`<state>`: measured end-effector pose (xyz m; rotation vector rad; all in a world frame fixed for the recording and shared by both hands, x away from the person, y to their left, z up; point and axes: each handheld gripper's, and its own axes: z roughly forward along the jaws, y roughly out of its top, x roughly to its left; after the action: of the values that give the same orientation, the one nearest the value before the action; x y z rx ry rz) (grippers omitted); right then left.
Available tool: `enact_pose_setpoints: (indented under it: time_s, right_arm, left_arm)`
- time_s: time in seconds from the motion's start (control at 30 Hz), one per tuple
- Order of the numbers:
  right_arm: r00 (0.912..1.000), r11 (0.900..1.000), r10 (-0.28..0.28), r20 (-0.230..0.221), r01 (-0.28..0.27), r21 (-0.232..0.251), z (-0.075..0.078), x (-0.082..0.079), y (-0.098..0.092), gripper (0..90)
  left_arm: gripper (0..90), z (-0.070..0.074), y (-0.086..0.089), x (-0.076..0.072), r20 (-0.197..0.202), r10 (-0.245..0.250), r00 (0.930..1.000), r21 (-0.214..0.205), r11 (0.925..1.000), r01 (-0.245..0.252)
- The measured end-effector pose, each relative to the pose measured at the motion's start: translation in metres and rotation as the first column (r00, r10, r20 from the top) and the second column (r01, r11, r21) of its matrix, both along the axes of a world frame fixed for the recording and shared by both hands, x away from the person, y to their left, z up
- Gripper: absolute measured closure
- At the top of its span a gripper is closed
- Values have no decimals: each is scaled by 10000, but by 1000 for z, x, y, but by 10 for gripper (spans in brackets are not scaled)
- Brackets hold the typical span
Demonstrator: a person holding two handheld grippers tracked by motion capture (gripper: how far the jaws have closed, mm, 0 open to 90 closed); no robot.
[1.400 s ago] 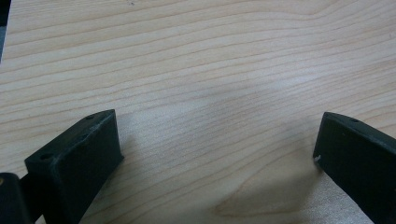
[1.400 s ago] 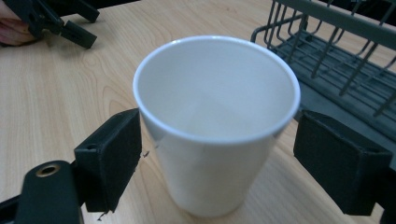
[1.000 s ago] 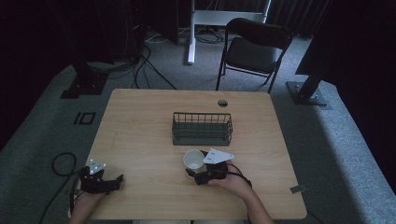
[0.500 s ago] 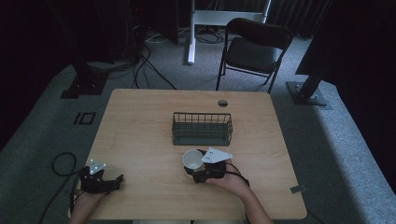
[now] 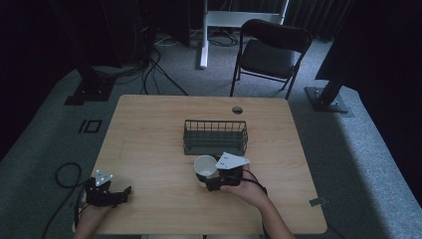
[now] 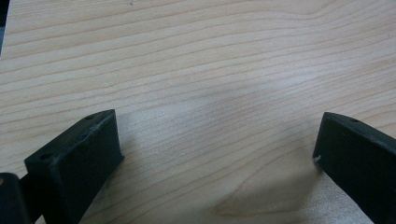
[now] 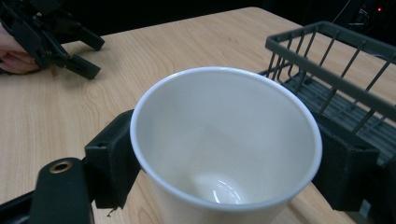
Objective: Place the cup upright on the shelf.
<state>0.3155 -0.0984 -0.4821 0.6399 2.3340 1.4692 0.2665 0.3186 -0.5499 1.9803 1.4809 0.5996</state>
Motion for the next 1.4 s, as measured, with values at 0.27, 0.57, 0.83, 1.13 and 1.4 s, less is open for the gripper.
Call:
enact_pose_setpoints:
  time_s: [0.27,0.57,0.83,1.13,1.4]
  right_arm:
    - [9997,9999,117,225,-118,24,20,5,2,197]
    - [9994,9996,18,336,-28,279,37,13,3,197]
    - [9982,9988,-199,574,174,452,51,21,6,197]
    - [9935,9949,-802,813,748,676,66,34,8,198]
    - [9802,9837,-1684,1040,1604,808,82,50,9,198]
  left_arm:
    - [9,0,0,0,14,6,10000,-3,10000,-6]
    - [9,0,0,0,9,4,10000,-1,10000,-4]
    - [9,0,0,0,8,2,10000,3,10000,-2]
    - [9,0,0,0,8,0,10000,4,10000,0]
    - [9,0,0,0,10,3,10000,3,10000,-3]
